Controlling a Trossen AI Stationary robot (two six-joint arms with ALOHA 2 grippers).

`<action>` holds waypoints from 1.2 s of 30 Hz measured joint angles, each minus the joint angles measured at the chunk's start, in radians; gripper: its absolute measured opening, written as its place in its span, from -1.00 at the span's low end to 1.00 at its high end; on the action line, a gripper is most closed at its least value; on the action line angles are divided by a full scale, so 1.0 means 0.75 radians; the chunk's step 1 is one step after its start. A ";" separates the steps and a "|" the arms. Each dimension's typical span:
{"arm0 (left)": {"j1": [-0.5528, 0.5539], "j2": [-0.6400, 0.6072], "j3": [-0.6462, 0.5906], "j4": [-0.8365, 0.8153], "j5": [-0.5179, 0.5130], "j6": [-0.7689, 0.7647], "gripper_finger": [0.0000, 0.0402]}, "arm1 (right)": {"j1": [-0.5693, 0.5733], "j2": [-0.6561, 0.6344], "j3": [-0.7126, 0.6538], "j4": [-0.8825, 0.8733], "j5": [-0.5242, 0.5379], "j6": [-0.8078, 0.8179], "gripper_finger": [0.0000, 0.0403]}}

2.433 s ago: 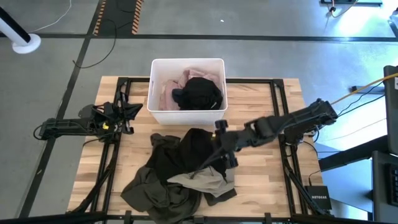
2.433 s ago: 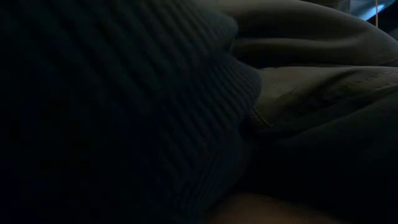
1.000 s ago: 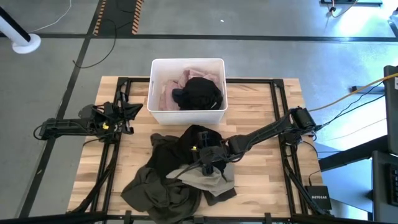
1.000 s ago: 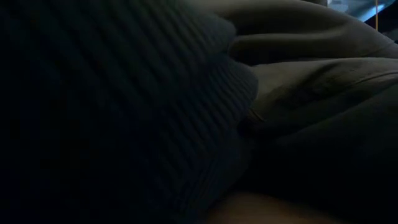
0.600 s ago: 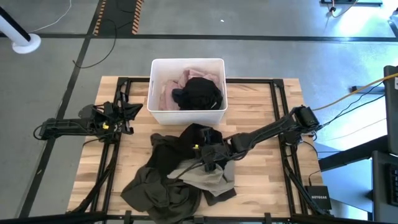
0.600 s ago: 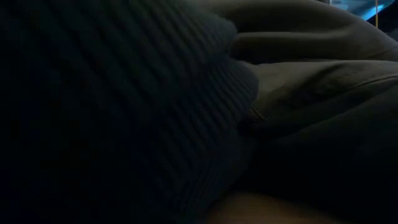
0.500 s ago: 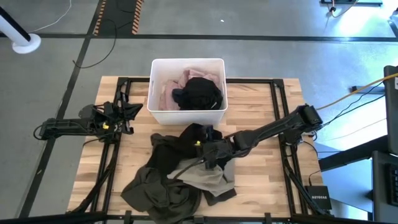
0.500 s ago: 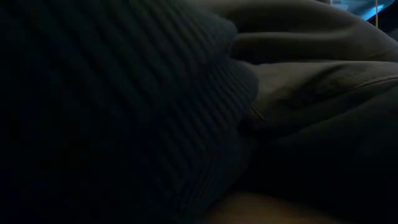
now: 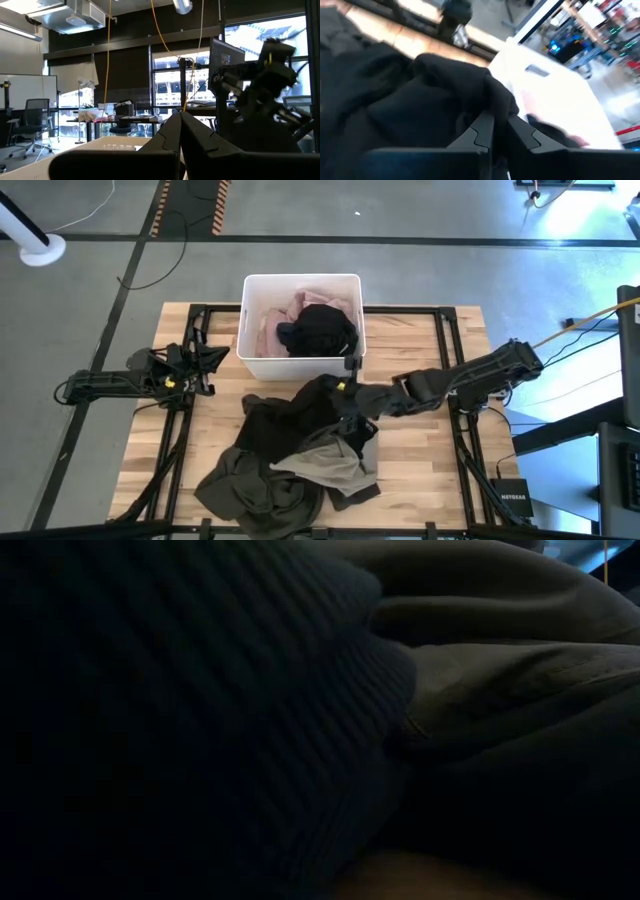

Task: Sort clothes
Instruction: Put the black shirt into the white laundry organizer

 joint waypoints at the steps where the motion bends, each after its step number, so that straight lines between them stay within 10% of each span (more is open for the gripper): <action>1: 0.000 0.000 0.000 0.001 0.000 0.000 -1.00 | -0.003 -0.011 0.016 0.001 0.005 -0.014 -0.86; 36: 0.000 0.000 0.000 0.001 0.000 0.000 -1.00 | -0.489 -0.029 0.881 0.222 -0.257 -0.278 -0.86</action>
